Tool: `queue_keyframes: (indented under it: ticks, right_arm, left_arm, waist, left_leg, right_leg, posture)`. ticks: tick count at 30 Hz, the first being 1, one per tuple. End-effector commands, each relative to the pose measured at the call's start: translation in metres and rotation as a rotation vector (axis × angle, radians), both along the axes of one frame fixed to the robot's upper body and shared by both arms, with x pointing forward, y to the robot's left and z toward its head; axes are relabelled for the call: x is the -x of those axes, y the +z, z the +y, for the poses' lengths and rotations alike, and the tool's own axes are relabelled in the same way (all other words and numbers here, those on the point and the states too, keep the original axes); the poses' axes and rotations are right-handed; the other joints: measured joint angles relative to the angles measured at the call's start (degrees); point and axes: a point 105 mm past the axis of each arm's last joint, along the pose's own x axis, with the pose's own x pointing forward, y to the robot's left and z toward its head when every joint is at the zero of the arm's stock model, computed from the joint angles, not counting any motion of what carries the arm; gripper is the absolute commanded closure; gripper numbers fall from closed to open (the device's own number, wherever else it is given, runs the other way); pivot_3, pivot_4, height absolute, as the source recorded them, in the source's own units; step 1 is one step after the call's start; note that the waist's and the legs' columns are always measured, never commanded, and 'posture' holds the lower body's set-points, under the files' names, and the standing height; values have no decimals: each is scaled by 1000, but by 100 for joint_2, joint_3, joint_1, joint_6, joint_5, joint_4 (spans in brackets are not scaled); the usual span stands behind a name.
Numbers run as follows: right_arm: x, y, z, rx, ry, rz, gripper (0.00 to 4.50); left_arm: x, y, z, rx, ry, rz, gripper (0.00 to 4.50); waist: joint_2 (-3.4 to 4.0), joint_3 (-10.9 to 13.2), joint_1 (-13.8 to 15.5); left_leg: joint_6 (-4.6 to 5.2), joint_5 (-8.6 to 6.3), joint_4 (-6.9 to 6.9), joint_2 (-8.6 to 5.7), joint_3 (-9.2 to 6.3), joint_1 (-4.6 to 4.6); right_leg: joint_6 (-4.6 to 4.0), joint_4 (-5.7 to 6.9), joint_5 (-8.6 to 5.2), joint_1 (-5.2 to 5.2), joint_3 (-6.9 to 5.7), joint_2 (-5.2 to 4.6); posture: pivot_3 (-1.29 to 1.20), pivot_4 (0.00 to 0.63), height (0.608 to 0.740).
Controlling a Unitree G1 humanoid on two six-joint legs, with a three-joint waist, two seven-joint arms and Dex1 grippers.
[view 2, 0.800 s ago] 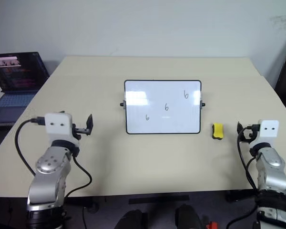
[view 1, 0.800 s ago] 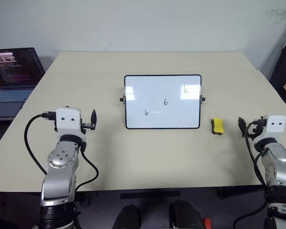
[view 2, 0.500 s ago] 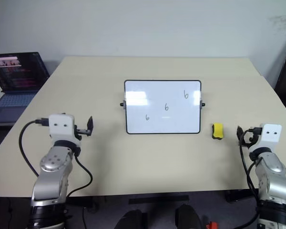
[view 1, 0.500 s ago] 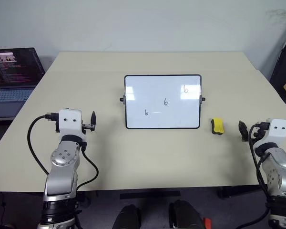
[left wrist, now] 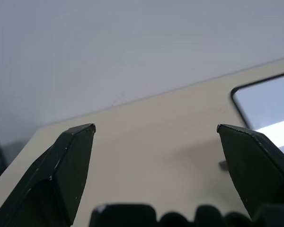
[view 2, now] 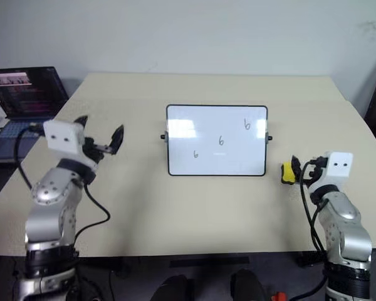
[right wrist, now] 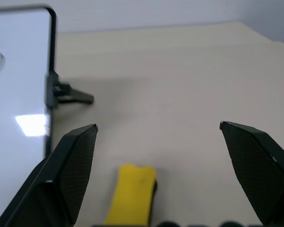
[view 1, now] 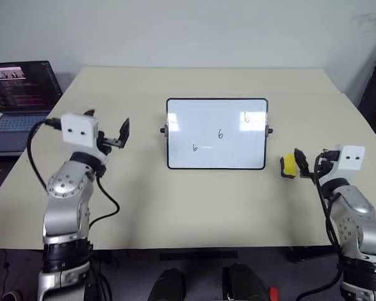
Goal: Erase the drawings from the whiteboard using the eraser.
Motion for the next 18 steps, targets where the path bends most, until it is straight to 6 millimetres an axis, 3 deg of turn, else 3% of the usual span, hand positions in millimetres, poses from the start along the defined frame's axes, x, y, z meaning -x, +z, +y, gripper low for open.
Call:
queue_keyframes:
  ticks: [1,4,7,11,18]
  right_arm:
    - [5,12,18,43,40,-13,14]
    - [9,8,34,94,127,73,14]
    - [9,7,31,97,110,125,14]
    - [5,0,25,49,94,208,14]
    - [-19,-13,10,77,21,269,14]
  left_arm:
    - [1,16,-29,-34,-175,-45,0]
    - [-5,24,-38,-52,-251,-52,0]
    - [-3,29,-57,-85,-387,-38,0]
    - [19,25,-96,-181,-711,56,0]
    - [48,1,-117,-348,-1000,224,0]
  waist:
    - [0,0,-10]
    - [0,1,-15]
    - [-1,1,-26]
    - [-1,2,-29]
    - [4,8,-51]
  left_leg:
    - [0,0,0,0,0,-1]
    - [0,0,0,-2,0,-1]
    - [0,0,0,-1,-1,-1]
    - [1,0,1,-2,0,-5]
    - [2,-1,-1,4,3,-3]
  right_leg:
    - [0,-1,0,0,0,0]
    - [1,-2,0,-1,-1,1]
    - [1,-1,-1,-2,-1,10]
    - [1,-3,-1,-2,1,20]
    - [0,-3,-2,-3,5,31]
  posture:
    - [0,150,740]
    - [0,150,740]
    - [0,150,740]
    - [0,150,740]
    - [0,150,740]
